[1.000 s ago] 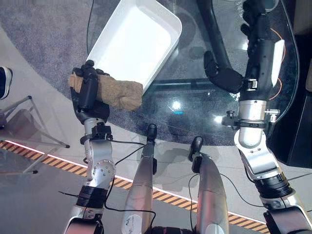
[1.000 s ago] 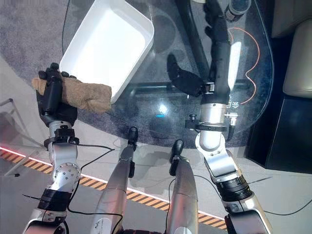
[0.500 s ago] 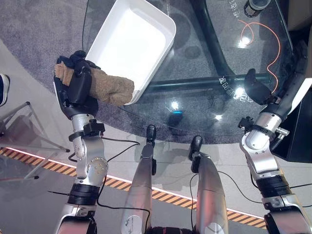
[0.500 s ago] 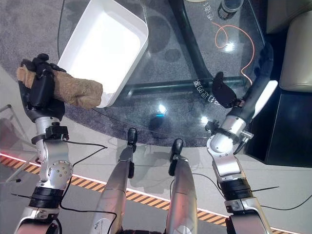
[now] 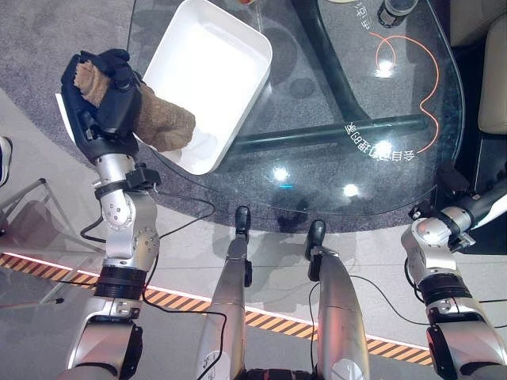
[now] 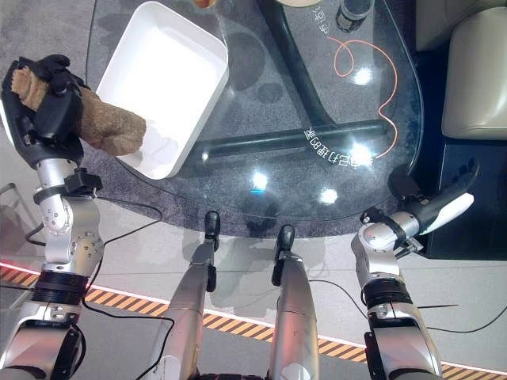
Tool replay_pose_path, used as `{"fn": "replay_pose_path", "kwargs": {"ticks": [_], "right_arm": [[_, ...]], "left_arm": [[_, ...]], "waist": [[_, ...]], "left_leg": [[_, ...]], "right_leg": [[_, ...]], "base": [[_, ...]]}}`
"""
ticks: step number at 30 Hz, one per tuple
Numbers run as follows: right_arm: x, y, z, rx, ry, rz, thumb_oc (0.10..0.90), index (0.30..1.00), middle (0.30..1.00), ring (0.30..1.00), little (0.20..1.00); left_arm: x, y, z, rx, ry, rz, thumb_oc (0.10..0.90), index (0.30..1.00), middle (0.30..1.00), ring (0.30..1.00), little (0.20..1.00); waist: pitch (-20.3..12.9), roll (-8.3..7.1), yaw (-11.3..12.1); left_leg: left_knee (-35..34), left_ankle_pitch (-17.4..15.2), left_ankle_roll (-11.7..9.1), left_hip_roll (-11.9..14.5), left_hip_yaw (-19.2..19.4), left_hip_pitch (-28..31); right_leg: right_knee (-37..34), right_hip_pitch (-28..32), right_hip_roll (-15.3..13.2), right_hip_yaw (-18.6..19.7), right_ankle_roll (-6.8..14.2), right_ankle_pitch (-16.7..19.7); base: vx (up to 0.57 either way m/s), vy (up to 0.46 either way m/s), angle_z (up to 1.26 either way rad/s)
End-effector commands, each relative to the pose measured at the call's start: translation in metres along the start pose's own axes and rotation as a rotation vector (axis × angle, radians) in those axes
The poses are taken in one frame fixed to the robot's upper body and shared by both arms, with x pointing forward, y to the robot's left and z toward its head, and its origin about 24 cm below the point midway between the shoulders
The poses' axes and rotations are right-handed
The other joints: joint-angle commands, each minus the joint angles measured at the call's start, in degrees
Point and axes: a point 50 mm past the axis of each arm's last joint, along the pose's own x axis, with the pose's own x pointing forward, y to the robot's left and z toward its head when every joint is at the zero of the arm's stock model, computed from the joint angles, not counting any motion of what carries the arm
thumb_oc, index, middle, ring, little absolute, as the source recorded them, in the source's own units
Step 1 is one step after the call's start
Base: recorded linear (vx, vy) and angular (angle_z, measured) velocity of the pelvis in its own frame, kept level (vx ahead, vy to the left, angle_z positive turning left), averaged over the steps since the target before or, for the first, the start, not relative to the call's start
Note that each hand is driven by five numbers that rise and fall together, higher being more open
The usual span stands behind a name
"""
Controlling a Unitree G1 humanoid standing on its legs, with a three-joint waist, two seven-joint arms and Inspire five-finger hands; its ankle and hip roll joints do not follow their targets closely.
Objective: Wipe the table with a cloth and put it in the basket.
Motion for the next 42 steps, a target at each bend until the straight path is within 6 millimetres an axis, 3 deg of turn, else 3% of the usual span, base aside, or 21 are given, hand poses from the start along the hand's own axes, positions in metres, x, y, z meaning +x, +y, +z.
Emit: {"fn": "replay_pose_path", "kwargs": {"ticks": [1,5,9,21,30,42], "right_arm": [[0.030,-0.016,0.026,0.037,-0.091,-0.050,0.800,0.900,0.900,0.900,0.900],[0.043,-0.031,0.007,-0.060,0.006,-0.057,0.800,0.900,0.900,0.900,0.900],[0.047,-0.040,-0.010,-0.159,0.094,-0.042,0.800,0.900,0.900,0.900,0.900],[0.039,-0.045,-0.039,-0.426,0.205,0.094,0.800,0.900,0.900,0.900,0.900],[0.032,-0.039,-0.047,-0.506,0.212,0.157,0.800,0.900,0.900,0.900,0.900],[0.030,-0.030,-0.043,-0.515,0.188,0.184,0.800,0.900,0.900,0.900,0.900]], "left_arm": [[0.038,-0.025,0.081,-0.013,-0.425,-0.075,0.100,0.300,0.300,0.300,0.200],[0.058,-0.032,0.086,0.115,-0.426,-0.068,0.100,0.300,0.300,0.300,0.200],[0.076,-0.032,0.079,0.279,-0.387,-0.052,0.100,0.300,0.300,0.300,0.200],[0.103,-0.026,0.055,0.660,-0.196,-0.072,0.100,0.300,0.300,0.300,0.200],[0.111,-0.005,0.033,0.861,0.016,-0.010,0.100,0.300,0.300,0.300,0.200],[0.114,0.000,0.021,0.993,0.153,0.023,0.100,0.300,0.300,0.300,0.200]], "waist": [[-1.61,0.30,-0.14],[-1.61,0.67,-0.45],[-1.61,1.03,-1.18],[-1.61,1.07,-3.58],[-1.61,1.14,-5.67],[-1.61,0.75,-6.91]], "left_leg": [[6.96,-5.88,2.69,-4.02,1.72,0.40],[7.37,-5.97,2.80,-3.76,1.97,0.03],[7.47,-6.34,2.75,-3.36,2.40,0.24],[7.60,-5.90,2.53,-2.65,3.57,-0.17],[7.67,-5.59,2.40,-2.36,4.43,-0.49],[8.38,-5.36,2.49,-2.21,4.67,-2.26]], "right_leg": [[-10.14,3.66,3.69,-1.27,1.02,7.06],[-9.86,3.19,3.82,-1.04,0.93,7.00],[-9.67,3.20,3.91,-0.60,1.02,6.56],[-9.50,2.11,4.33,0.58,0.81,6.87],[-9.31,1.06,4.73,1.67,0.57,6.97],[-8.85,-1.06,5.24,2.26,0.64,7.36]], "base": [[0.01,0.006,-0.05],[-0.01,0.006,-0.04],[-0.01,0.024,-0.04],[0.00,0.034,-0.04],[0.00,0.048,-0.04],[0.00,0.007,-0.01]]}}
